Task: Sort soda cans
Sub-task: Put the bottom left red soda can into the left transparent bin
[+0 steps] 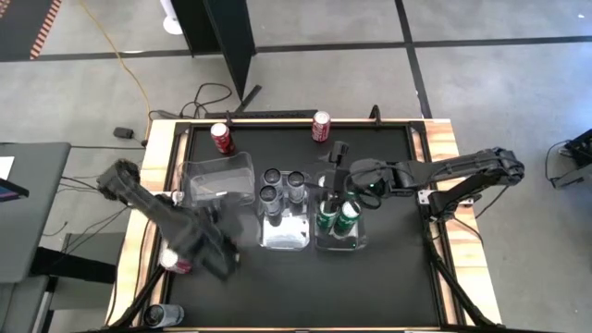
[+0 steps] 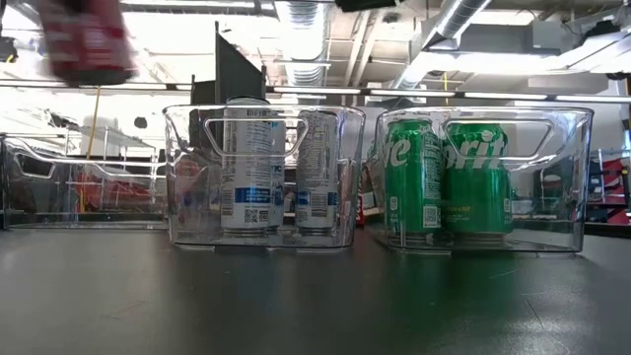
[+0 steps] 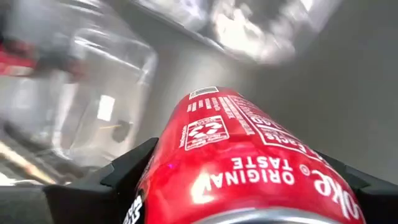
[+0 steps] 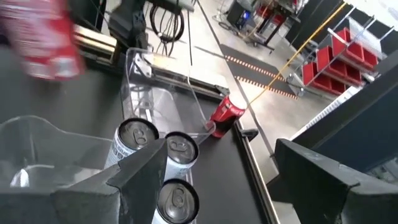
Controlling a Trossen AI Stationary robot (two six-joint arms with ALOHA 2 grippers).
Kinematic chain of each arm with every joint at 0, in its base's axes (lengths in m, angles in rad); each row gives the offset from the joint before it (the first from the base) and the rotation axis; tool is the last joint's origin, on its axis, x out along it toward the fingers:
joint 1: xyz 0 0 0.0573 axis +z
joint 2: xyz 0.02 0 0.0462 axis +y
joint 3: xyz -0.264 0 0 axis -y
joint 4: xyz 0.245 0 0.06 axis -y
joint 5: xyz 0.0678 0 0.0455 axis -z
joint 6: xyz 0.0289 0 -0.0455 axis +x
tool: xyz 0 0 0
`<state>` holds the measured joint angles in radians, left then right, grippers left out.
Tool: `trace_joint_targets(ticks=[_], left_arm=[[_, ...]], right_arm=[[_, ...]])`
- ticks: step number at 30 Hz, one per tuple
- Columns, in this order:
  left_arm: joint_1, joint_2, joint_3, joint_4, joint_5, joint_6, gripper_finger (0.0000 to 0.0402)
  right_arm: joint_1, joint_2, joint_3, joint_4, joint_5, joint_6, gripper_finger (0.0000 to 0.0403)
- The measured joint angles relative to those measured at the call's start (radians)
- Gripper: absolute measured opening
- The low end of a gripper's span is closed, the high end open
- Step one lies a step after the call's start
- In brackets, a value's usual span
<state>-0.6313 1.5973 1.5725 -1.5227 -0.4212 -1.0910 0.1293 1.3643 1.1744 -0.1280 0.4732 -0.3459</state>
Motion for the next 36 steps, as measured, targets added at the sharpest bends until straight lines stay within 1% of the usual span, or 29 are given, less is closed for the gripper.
trace_joint_targets(ticks=[3, 6, 8, 11, 14, 16, 18, 21, 24, 27, 32, 36], left_arm=[[0.121, -0.070, 0.000, -0.050, -0.072, -0.001, 0.0296], [0.271, -0.141, -0.007, -0.044, -0.085, 0.098, 0.0296], [0.395, -0.176, -0.006, -0.042, -0.091, 0.157, 0.0296], [0.585, -0.212, -0.006, -0.053, -0.063, 0.258, 0.0296], [0.759, -0.224, -0.006, -0.034, 0.001, 0.383, 0.0296], [0.851, -0.222, -0.007, -0.022, 0.044, 0.485, 0.0296], [0.925, -0.215, -0.014, 0.035, 0.089, 0.588, 0.0296], [0.997, -0.207, -0.049, 0.136, 0.181, 0.720, 0.0296], [1.032, -0.194, -0.107, 0.200, 0.233, 0.829, 0.0296], [1.054, -0.186, -0.187, 0.219, 0.233, 0.901, 0.0296], [1.077, -0.192, -0.335, 0.321, 0.238, 0.957, 0.0296], [1.093, -0.193, -0.440, 0.463, 0.273, 0.999, 0.0296]], right_arm=[[0.012, -0.028, 0.000, -0.002, 0.000, -0.004, 0.0315], [0.035, -0.057, 0.000, -0.020, 0.000, -0.004, 0.0315], [0.052, -0.074, 0.000, -0.034, 0.000, -0.003, 0.0315], [0.083, -0.097, 0.000, -0.062, 0.007, -0.003, 0.0315], [0.117, -0.111, 0.000, -0.084, 0.028, -0.004, 0.0315], [0.139, -0.120, 0.000, -0.096, 0.031, -0.005, 0.0315], [0.160, -0.127, 0.000, -0.097, 0.033, -0.012, 0.0315], [0.195, -0.137, 0.000, -0.097, 0.034, -0.025, 0.0315], [0.227, -0.150, 0.000, -0.097, 0.047, -0.030, 0.0315], [0.251, -0.161, 0.000, -0.103, 0.084, -0.033, 0.0315], [0.278, -0.169, 0.000, -0.127, 0.140, -0.025, 0.0315], [0.291, -0.169, 0.000, -0.143, 0.189, -0.009, 0.0315]])
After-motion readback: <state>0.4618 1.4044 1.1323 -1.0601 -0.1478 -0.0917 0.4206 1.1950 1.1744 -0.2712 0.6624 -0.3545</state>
